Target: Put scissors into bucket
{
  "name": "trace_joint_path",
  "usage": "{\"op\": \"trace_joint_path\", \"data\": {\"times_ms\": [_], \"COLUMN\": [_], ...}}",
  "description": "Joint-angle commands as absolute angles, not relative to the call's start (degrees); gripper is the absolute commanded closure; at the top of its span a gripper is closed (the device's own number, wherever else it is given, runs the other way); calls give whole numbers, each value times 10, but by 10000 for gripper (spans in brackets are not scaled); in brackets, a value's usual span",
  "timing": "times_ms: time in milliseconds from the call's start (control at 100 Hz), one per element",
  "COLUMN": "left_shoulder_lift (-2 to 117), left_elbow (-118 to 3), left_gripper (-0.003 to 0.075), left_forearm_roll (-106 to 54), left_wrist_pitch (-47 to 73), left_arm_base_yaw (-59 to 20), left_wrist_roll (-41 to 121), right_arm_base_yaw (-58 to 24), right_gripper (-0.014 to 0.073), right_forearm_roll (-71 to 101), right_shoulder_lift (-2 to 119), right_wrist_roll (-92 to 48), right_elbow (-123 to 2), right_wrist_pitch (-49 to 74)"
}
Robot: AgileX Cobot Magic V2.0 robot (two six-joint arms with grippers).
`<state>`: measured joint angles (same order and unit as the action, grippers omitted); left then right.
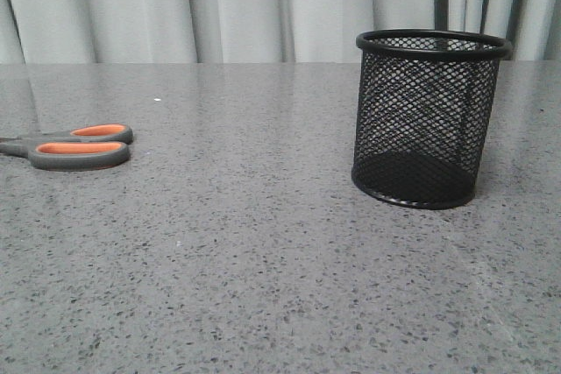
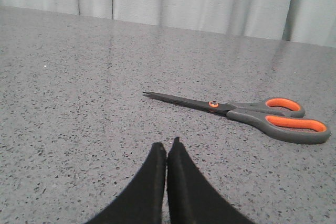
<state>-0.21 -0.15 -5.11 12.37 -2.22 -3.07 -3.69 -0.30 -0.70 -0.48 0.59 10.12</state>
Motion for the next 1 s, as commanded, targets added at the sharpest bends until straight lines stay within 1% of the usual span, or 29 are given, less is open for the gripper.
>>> {"op": "trace_joint_path", "data": {"times_ms": [0, 820, 990], "left_shoulder_lift": [-17, -17, -17], "left_elbow": [15, 15, 15], "left_gripper": [741, 741, 741], "left_forearm_roll": [-57, -57, -56], "left_wrist_pitch": [81, 81, 58], "left_arm_base_yaw": [-20, -20, -20], "left_wrist_roll": [-34, -34, -34], "right_arm_base_yaw": [-33, -33, -33], "right_gripper": [659, 659, 659], "right_forearm_roll": [-8, -8, -8], "right_shoulder_lift": [-18, -18, -18], "right_wrist_roll": [-6, -6, -6], "right_elbow": [16, 16, 16], "right_wrist_pitch": [59, 58, 53]}}
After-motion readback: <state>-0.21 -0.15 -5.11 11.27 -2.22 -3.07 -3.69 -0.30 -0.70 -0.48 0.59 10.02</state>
